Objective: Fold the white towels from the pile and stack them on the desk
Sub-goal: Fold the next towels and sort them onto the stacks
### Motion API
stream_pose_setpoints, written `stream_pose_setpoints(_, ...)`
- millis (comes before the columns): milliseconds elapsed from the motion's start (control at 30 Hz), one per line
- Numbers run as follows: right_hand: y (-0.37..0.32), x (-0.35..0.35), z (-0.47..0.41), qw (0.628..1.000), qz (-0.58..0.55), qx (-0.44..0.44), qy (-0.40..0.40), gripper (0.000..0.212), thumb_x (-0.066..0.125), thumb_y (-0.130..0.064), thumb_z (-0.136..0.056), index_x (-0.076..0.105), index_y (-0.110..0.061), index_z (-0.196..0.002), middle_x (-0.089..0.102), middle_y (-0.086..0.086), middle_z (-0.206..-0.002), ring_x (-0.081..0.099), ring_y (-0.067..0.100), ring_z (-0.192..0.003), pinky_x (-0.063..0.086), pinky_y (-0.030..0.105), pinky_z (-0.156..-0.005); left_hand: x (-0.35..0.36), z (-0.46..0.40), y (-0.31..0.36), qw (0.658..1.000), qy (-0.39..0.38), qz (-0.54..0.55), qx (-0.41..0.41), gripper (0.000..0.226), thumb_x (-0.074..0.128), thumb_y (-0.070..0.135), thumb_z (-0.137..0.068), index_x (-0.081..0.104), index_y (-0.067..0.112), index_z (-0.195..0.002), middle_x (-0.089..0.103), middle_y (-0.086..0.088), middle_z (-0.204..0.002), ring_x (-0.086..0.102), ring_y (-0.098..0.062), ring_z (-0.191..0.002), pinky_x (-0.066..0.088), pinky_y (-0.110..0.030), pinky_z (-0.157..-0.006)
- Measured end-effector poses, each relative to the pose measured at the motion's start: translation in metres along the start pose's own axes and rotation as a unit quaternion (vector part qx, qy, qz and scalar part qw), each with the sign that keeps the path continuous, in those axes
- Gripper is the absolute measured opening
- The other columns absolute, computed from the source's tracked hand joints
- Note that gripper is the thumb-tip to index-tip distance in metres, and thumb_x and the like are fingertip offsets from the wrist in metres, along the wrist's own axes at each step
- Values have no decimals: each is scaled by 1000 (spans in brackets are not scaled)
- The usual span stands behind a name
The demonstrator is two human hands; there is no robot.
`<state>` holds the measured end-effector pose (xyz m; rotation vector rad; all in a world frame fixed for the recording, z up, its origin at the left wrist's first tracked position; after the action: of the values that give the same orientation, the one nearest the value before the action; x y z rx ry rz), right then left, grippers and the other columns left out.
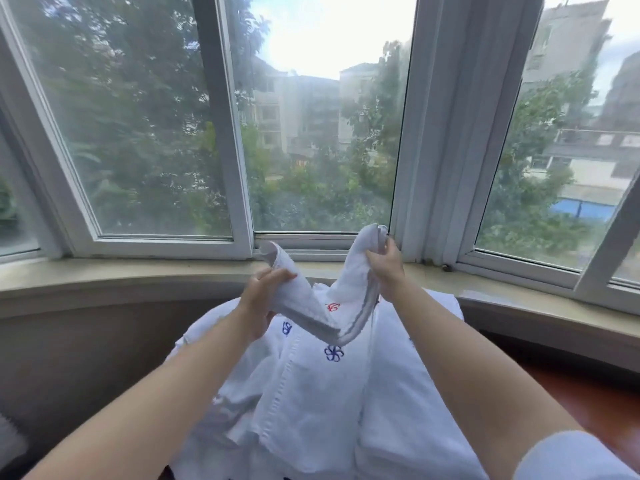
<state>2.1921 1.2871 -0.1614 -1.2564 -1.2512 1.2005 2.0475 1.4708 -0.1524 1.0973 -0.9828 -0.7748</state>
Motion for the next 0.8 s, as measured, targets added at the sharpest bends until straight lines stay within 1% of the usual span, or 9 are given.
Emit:
stream_pose_setpoints(100,41,0,-15,983,103,154,-5,83,60,-24,-90,7,-22,-154,11,13,-154,31,29,-133,32,40,-105,-3,-22,-41,995,44,-23,-87,25,65,14,-67,58,10,-90,57,-9,-74,54,-23,-62,40,-26,-53)
stream_pose_setpoints(167,78,2,-2,950,221,221,-16,82,59,-31,-90,9,-20,-153,13,12,-152,33,30,-130,34,38,-103,-4,-21,-76,979,47,-37,-195,25,63,10,-63,56,6,-87,57,-10,-64,54,-22,-53,38,-22,-49)
stream_pose_setpoints(267,112,5,21,944,295,147,-8,65,58,-19,-88,30,-12,-147,25,10,-148,40,25,-129,36,27,-97,-8,-11,-109,948,26,9,-318,23,67,27,-82,63,6,-91,69,-9,-60,65,-23,-61,50,-26,-48)
stream_pose_setpoints(367,111,-1,34,934,338,102,-46,55,51,-10,-88,39,-12,-142,31,10,-146,44,23,-127,35,23,-94,-18,-20,-118,950,116,39,-289,36,62,40,-86,63,6,-99,72,-13,-85,66,-27,-77,53,-32,-62)
stream_pose_setpoints(467,104,-6,51,912,391,81,-96,48,51,-11,-88,47,-13,-136,40,11,-141,45,23,-126,35,25,-99,-19,-19,-114,952,211,18,-222,38,49,15,-93,53,-5,-126,60,-18,-126,60,-33,-110,49,-41,-95)
stream_pose_setpoints(500,102,-6,58,907,399,74,-111,46,51,-13,-89,48,-13,-135,43,10,-140,46,23,-126,36,26,-99,-16,-14,-111,954,208,35,-213,39,44,7,-93,50,-5,-129,59,-18,-126,61,-34,-107,51,-43,-91)
stream_pose_setpoints(633,92,-10,92,908,393,51,-138,42,51,-15,-91,51,-14,-132,52,8,-135,50,22,-122,37,24,-93,-3,22,-92,953,175,91,-231,50,25,-11,-89,50,-2,-131,57,-19,-98,61,-31,-52,50,-35,-36)
stream_pose_setpoints(700,87,-15,105,913,383,50,-135,41,51,-14,-91,51,-13,-132,53,10,-133,51,24,-119,38,24,-91,0,44,-90,952,167,66,-249,51,19,-10,-90,47,-6,-133,55,-21,-89,59,-32,-36,44,-25,-27)
stream_pose_setpoints(800,83,-22,121,928,347,60,-124,42,50,-12,-90,51,-14,-131,53,10,-131,53,25,-115,44,29,-93,-10,83,-101,945,117,28,-305,31,28,-9,-92,45,-5,-118,53,-21,-83,60,-30,-36,46,-27,-29)
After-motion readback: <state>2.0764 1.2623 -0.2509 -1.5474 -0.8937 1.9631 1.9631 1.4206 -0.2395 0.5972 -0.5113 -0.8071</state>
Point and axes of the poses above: each hand's wrist, its own z-axis away from the middle knuckle, its own x-axis out of the palm, y = z × x, the point moved 1 cm from there along -z, towards the middle knuckle
